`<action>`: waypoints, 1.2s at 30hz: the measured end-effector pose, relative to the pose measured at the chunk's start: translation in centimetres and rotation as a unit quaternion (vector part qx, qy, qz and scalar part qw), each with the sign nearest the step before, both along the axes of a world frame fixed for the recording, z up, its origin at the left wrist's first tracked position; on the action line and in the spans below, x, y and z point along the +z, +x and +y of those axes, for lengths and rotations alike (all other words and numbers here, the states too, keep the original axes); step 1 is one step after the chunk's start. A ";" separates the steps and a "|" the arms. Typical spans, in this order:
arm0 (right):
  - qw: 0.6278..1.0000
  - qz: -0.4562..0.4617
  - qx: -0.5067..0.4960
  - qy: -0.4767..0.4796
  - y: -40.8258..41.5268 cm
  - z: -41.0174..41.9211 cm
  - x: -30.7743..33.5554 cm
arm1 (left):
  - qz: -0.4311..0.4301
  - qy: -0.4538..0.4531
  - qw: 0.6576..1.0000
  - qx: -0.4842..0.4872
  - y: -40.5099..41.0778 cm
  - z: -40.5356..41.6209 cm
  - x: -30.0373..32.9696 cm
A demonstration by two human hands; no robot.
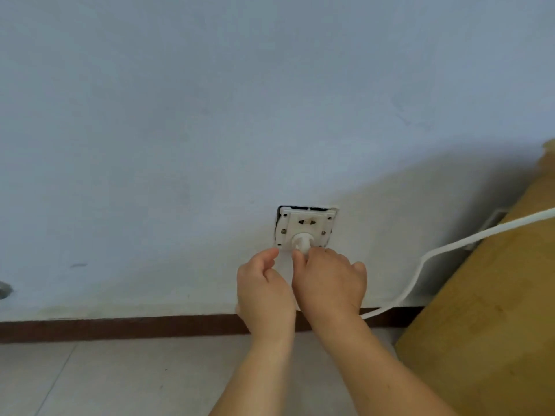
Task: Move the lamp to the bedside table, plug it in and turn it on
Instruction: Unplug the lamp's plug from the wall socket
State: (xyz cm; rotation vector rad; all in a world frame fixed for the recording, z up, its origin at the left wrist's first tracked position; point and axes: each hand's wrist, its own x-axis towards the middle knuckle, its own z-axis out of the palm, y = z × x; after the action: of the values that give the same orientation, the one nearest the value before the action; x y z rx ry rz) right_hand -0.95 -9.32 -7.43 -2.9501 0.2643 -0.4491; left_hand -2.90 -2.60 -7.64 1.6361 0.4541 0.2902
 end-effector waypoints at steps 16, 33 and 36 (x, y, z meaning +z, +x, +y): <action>1.000 0.013 -0.011 0.026 0.2 0.1 0.2 | -0.042 -0.005 0.996 -0.081 1.0 0.2 1.0; 1.000 0.029 -0.009 -0.001 0.0 0.1 0.8 | -0.074 0.032 0.989 -0.122 2.1 2.4 -0.3; 0.999 0.038 -0.012 0.007 0.1 0.0 1.1 | -0.080 0.035 0.987 -0.131 2.0 2.4 -0.3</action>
State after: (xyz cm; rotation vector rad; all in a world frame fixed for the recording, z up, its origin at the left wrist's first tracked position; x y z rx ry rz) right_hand -0.88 -9.37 -6.32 -2.9575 0.3093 -0.3362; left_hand -0.89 -0.24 -7.97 1.7051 0.1050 0.2391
